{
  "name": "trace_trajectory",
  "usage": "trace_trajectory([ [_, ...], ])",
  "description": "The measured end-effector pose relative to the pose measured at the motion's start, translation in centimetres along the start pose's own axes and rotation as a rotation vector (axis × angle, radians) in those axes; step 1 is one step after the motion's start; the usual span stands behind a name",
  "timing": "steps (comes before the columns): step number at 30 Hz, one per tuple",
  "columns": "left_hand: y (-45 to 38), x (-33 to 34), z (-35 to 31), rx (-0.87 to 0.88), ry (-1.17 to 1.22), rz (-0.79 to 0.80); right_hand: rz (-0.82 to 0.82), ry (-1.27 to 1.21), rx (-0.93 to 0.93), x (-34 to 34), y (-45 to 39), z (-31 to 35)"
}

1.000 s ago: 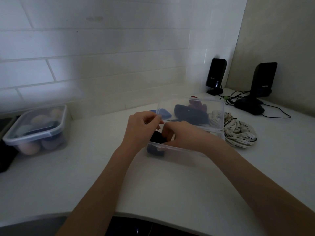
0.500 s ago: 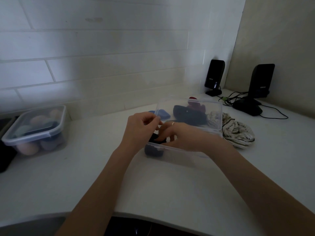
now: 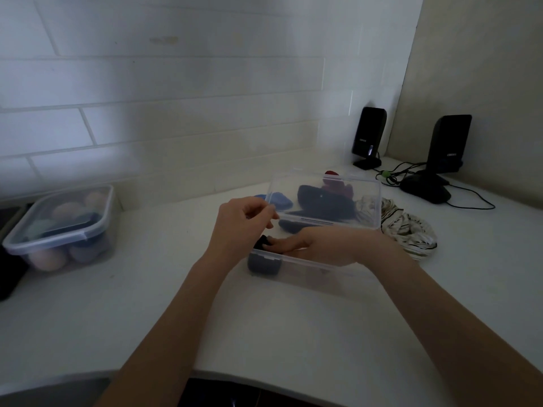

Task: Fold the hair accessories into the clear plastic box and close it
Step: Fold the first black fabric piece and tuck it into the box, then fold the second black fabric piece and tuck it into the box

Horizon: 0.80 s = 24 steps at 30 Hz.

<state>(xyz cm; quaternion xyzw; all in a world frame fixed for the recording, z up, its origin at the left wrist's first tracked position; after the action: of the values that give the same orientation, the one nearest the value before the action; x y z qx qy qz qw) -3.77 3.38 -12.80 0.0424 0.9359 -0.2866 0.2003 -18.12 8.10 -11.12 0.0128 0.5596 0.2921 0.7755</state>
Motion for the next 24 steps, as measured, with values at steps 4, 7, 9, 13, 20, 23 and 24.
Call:
trace_trajectory([
  [4,-0.3,-0.2,0.0,-0.016,0.093,0.031,-0.254,-0.231,-0.152,-1.7,2.0,-0.4],
  [7,-0.2,-0.3,0.1,-0.066,0.164,0.030,-0.702,-0.526,-0.209,-4.2,3.9,-2.2],
  [9,-0.2,-0.4,0.2,-0.082,0.174,0.035,-1.068,-0.650,-0.226,-5.3,5.1,-4.1],
  [13,-0.1,-0.6,-0.1,-0.092,0.198,0.010,-1.471,-0.706,-0.066,-5.8,6.2,-9.9],
  [20,0.2,-0.6,-0.3,0.001,0.014,-0.052,-0.943,-0.231,0.204,-2.0,1.8,-15.2],
  [23,0.3,-0.5,-0.3,0.043,-0.038,-0.050,-0.726,0.038,0.259,-1.1,0.6,-14.7],
  [24,0.3,-0.5,-0.3,0.048,-0.035,-0.048,-0.695,0.086,0.292,-1.1,0.4,-14.6],
])
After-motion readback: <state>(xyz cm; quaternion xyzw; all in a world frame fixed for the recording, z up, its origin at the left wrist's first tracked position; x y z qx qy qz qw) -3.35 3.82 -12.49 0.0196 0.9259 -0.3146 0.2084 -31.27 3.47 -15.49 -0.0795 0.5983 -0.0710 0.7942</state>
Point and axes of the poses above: each hand's wrist, its own y-axis away from the middle knuckle, its own x-axis out of the palm, z = x × y, the point moved 2 cm from there along -y, towards the middle knuckle, and after that the axes turned 2 degrees about z, right-handed, at the moved point
